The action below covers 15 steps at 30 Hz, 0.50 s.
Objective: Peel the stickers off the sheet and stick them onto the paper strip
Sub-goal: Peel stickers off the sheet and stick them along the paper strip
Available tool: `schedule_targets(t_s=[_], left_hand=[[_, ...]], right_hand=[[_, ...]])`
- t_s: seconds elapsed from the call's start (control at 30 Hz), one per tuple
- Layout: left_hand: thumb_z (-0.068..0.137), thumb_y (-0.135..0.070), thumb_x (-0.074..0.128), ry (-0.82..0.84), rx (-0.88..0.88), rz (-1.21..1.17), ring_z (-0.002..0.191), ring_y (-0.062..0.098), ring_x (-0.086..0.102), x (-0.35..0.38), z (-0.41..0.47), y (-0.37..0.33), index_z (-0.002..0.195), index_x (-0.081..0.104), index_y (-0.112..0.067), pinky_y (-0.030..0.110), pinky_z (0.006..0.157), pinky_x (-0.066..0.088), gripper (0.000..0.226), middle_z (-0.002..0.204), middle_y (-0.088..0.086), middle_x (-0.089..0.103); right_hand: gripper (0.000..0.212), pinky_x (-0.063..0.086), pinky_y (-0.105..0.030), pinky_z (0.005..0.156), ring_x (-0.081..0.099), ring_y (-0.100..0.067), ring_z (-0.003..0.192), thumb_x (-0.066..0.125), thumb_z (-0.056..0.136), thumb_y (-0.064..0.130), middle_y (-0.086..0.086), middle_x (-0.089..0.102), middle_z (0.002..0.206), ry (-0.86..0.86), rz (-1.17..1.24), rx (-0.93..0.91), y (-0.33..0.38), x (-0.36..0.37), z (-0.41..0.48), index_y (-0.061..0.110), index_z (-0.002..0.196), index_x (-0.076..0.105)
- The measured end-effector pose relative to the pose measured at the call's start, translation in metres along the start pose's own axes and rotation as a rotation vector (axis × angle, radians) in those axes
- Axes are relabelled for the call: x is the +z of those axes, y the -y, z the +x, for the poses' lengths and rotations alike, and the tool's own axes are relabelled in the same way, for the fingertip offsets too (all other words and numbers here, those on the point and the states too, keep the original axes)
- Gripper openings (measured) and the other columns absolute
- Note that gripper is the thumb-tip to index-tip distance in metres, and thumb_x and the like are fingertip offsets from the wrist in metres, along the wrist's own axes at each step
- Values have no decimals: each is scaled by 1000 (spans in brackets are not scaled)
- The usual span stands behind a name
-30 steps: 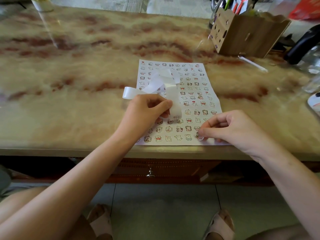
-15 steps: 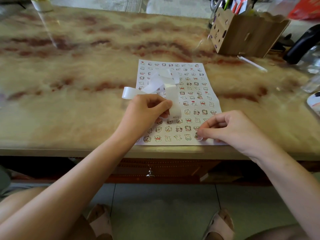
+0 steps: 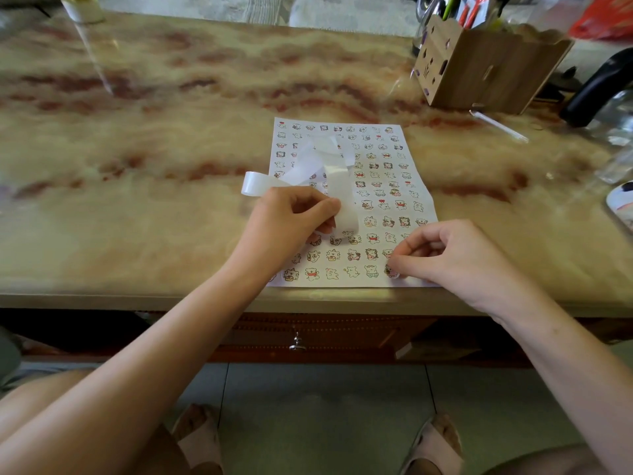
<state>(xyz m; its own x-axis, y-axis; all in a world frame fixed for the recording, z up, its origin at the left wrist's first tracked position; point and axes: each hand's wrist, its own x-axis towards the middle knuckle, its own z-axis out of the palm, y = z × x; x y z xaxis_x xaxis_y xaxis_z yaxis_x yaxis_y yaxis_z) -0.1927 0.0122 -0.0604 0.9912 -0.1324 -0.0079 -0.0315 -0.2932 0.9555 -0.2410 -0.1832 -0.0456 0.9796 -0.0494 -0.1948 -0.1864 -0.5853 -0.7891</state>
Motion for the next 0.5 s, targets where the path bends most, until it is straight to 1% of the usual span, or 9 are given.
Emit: schedule_targets(t_s=[0.13, 0.2, 0.23, 0.3, 0.33, 0.4, 0.5], left_hand=[[91, -20, 62, 1, -1, 10, 60, -1, 62, 0, 0, 0, 74, 70, -13, 16, 61, 49, 20, 62, -9, 68], [91, -20, 62, 3, -1, 15, 61, 0, 62, 0, 0, 1, 74, 70, -14, 18, 63, 49, 20, 62, -9, 68], [91, -21, 63, 2, -4, 15, 61, 0, 62, 0, 0, 1, 75, 71, -13, 19, 63, 50, 19, 63, -9, 68], [91, -21, 63, 1, -11, 13, 63, 2, 63, 0, 0, 1, 78, 71, -10, 20, 65, 50, 19, 64, -7, 69], [91, -21, 63, 1, -14, 13, 64, 4, 63, 0, 0, 1, 79, 72, -9, 21, 65, 51, 19, 65, -6, 70], [91, -21, 63, -1, -18, 16, 67, 9, 64, 0, 0, 0, 79, 72, -10, 23, 67, 51, 19, 67, -3, 71], [91, -22, 63, -5, -20, 21, 73, 18, 67, -1, 0, 1, 80, 72, -10, 28, 70, 53, 19, 73, 1, 73]], right_hand=[[8, 52, -34, 73, 64, -8, 60, 79, 74, 17, -5, 71, 67, 9, -7, -10, -4, 0, 1, 14, 70, 73], [9, 54, -39, 75, 62, -13, 62, 80, 72, 21, -9, 69, 66, 22, -17, -17, -5, -1, 2, 16, 70, 73], [10, 54, -38, 75, 60, -15, 62, 81, 72, 22, -9, 65, 63, 31, -13, -19, -5, -2, 2, 16, 71, 73], [13, 47, -29, 68, 53, -9, 56, 82, 71, 24, -3, 58, 57, 49, -11, -32, -4, -4, 2, 15, 73, 72], [16, 43, -27, 64, 50, -8, 53, 82, 71, 24, 0, 57, 55, 53, -17, -41, -4, -5, 3, 16, 77, 70], [22, 37, -27, 60, 46, -8, 50, 82, 72, 23, 2, 56, 54, 55, -34, -52, -4, -7, 4, 17, 83, 64], [22, 36, -28, 61, 45, -9, 51, 80, 74, 23, 4, 55, 53, 65, -32, -53, -3, -8, 4, 15, 85, 62]])
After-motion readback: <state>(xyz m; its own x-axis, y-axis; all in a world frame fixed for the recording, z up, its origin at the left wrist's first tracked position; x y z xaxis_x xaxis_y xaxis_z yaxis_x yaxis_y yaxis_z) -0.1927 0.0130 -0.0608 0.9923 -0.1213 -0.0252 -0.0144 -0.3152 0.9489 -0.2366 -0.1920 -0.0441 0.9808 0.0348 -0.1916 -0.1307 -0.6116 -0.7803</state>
